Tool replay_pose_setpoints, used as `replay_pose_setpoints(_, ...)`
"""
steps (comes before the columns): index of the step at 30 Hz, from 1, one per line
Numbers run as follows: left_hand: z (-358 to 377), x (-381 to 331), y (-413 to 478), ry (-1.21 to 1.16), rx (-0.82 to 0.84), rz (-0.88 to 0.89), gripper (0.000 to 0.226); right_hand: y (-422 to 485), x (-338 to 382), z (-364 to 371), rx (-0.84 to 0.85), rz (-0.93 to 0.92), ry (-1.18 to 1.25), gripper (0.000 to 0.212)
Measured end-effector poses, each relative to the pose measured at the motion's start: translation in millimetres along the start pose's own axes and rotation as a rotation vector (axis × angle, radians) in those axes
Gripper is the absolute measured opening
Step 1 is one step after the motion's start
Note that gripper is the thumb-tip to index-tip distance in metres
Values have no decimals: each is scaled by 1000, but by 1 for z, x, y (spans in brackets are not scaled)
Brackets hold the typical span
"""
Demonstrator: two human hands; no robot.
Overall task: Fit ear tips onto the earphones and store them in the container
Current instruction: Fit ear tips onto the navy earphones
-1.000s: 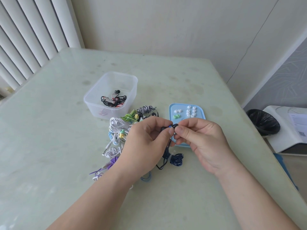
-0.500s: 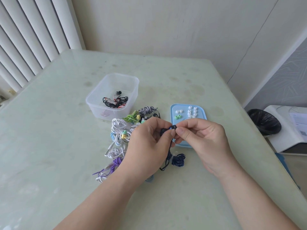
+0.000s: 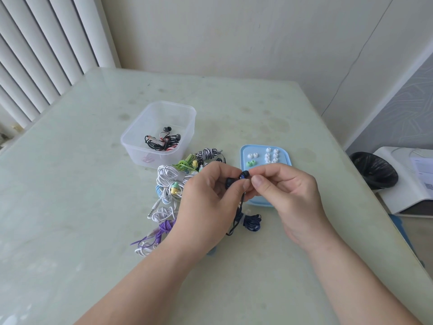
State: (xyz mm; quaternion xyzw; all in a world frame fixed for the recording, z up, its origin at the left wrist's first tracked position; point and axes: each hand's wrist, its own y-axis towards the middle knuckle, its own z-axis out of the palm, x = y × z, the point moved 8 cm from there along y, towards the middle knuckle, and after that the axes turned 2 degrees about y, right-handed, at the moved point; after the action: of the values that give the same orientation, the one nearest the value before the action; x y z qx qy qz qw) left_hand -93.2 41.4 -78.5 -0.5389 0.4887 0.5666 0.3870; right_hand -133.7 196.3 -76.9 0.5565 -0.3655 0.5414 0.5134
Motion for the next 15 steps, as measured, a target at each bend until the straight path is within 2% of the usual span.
replay_pose_setpoints(3,1,-1,0,-3,13,9,13,1,-1,0,0,42,83,9)
replay_pose_setpoints(6,-1,1,1,18,8,7,28,2,-2,-1,6,57,97,10)
replay_pose_setpoints(12,0,1,1,13,16,13,30,0,-2,0,31,20,18,28)
replay_pose_setpoints(15,2,3,1,43,30,41,39,-4,3,10,55,-29,-37,35)
